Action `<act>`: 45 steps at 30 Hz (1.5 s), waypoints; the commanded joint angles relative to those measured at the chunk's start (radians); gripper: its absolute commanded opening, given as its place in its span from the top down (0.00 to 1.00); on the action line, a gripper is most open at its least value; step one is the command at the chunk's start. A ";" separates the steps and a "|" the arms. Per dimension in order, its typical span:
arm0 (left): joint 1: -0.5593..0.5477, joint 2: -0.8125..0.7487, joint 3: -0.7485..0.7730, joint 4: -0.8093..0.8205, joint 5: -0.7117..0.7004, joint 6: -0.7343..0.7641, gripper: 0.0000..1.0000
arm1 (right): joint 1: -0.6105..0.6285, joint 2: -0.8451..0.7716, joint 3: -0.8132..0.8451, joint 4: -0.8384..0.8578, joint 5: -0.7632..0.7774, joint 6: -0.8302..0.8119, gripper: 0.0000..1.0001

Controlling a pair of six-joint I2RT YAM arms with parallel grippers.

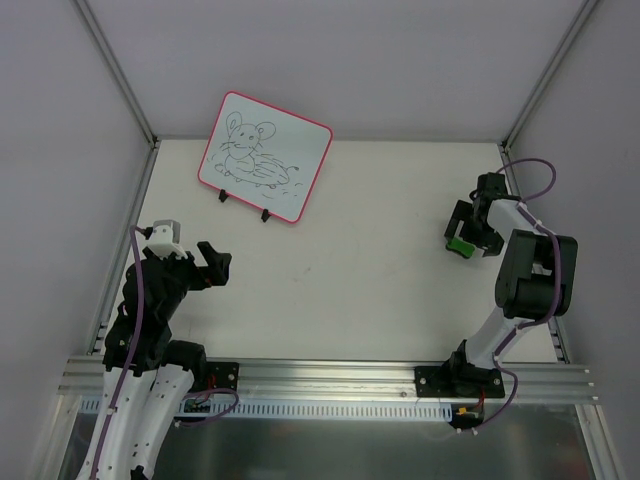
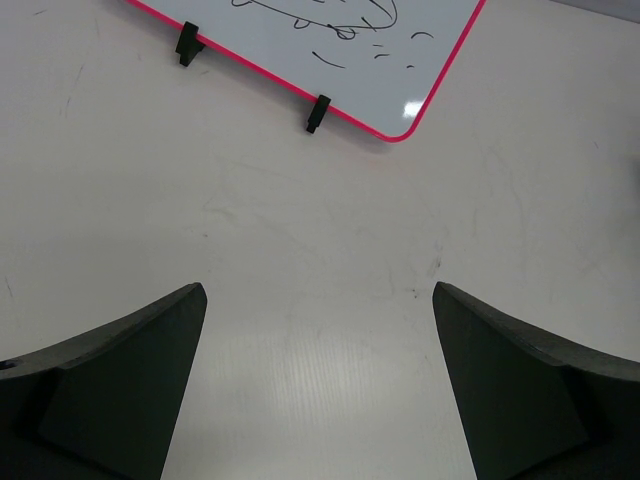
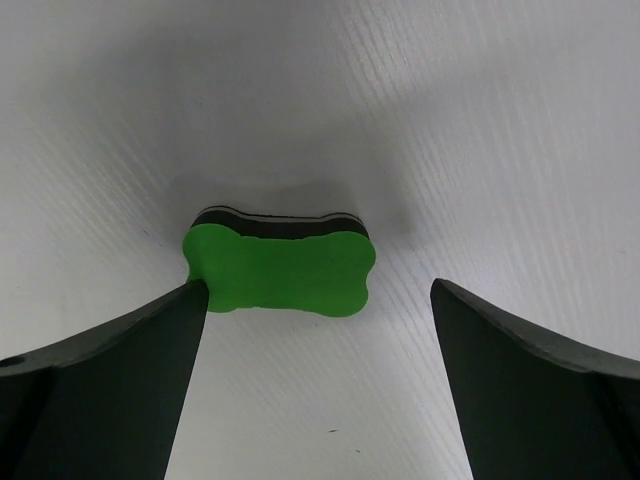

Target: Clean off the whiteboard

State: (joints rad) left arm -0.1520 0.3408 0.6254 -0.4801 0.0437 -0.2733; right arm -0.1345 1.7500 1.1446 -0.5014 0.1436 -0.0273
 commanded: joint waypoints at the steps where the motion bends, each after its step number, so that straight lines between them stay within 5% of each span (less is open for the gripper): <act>1: -0.012 -0.006 -0.006 0.038 0.001 0.014 0.01 | -0.002 0.000 0.029 0.024 -0.013 0.024 0.01; 14: -0.012 -0.002 -0.007 0.038 0.007 0.011 0.01 | 0.021 -0.101 -0.009 0.061 0.017 0.141 0.01; 31: -0.012 -0.003 -0.009 0.038 0.012 0.008 0.01 | 0.021 0.020 -0.008 0.061 0.025 0.178 0.01; 45: -0.012 -0.005 -0.009 0.038 0.010 0.006 0.01 | 0.021 0.049 0.012 0.057 -0.012 0.164 0.14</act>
State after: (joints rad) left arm -0.1520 0.3408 0.6235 -0.4759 0.0444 -0.2737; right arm -0.1173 1.7988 1.1332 -0.4488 0.1406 0.1345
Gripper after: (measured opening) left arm 0.987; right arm 0.869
